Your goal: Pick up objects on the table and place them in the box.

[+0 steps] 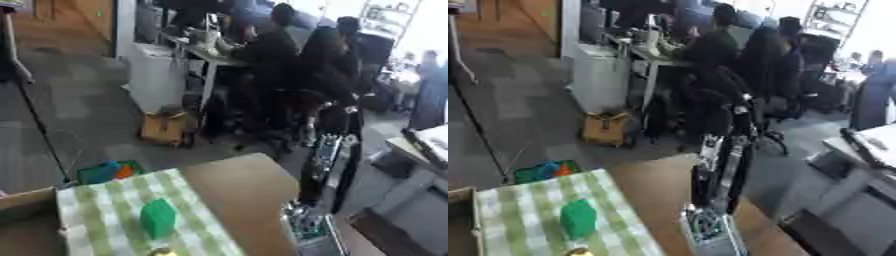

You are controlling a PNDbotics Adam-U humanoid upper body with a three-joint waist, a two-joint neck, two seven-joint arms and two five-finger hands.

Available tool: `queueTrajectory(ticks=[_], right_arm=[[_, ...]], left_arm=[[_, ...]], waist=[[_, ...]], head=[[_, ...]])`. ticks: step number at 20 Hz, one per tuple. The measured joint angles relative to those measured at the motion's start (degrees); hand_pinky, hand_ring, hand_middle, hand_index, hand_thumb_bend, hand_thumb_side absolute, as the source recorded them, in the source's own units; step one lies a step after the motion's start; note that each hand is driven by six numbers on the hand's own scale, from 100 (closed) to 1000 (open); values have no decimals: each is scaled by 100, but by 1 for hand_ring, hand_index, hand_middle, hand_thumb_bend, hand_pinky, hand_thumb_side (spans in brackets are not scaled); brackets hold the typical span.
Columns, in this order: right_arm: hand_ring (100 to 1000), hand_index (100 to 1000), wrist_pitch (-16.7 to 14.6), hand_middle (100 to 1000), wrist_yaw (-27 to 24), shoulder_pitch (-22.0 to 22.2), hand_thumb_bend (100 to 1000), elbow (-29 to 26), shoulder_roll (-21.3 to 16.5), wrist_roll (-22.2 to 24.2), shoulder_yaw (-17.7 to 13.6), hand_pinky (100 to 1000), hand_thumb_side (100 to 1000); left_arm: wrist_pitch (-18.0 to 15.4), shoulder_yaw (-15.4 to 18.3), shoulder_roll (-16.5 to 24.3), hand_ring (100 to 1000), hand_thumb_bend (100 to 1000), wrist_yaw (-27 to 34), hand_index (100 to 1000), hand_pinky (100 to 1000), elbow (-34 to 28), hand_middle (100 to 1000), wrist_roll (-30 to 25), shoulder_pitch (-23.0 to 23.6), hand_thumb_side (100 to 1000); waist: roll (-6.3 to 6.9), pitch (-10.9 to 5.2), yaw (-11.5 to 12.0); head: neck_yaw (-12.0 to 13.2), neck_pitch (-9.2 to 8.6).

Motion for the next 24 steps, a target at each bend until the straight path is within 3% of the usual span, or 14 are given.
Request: queueTrajectory(ticks=[2, 4, 6, 8, 11, 13, 15, 17, 24], right_arm=[[816, 878, 31, 838, 30, 71, 100, 0, -81, 104, -29, 695, 1000], [818, 877, 64, 839, 47, 107, 100, 0, -137, 191, -60, 697, 1000], [819, 877, 93, 838, 63, 109, 100, 0, -176, 257, -65, 698, 1000], [820, 876, 131, 838, 78, 138, 100, 0, -219, 310, -80, 699, 1000], [824, 875, 208, 838, 108, 207, 100, 0, -279, 385, -96, 700, 1000], [827, 874, 308, 839, 121, 267, 100, 0, -330, 465, -97, 703, 1000], [829, 873, 405, 839, 130, 287, 100, 0, -385, 554, -97, 704, 1000], [830, 873, 494, 840, 153, 304, 100, 0, -428, 635, -98, 705, 1000], [835, 872, 757, 848, 275, 312, 115, 0, -613, 815, -94, 710, 1000]], left_arm=[[9, 17, 42, 948, 175, -75, 967, 803, 0, 895, -36, 5, 1000], [18, 24, 76, 955, 169, -143, 973, 810, 0, 897, -85, 5, 1000], [38, 18, 120, 957, 160, -195, 977, 810, 0, 898, -168, -2, 1000], [64, 3, 181, 957, 160, -233, 978, 810, 0, 898, -261, -9, 1000], [91, -5, 238, 960, 157, -244, 976, 815, 0, 898, -337, -24, 1000], [106, -6, 280, 963, 153, -234, 977, 819, 0, 902, -355, -67, 1000], [117, -7, 312, 964, 150, -211, 977, 818, 0, 902, -373, -88, 1000], [120, -7, 327, 965, 148, -188, 977, 818, 0, 903, -386, -100, 1000], [188, 1, 481, 965, 119, -246, 976, 805, 0, 901, -378, -58, 1000]], waist=[[-1, 3, -21], [-2, 21, -42], [-3, 32, -49], [-5, 35, -49], [-3, 35, -37], [3, 35, -24], [17, 36, -24], [34, 36, -25], [42, 36, -66]], head=[[170, 6], [553, 129], [1236, 489], [1926, 958], [2622, 1565], [2956, 1954], [3146, 2237], [3236, 2408], [3251, 2575]])
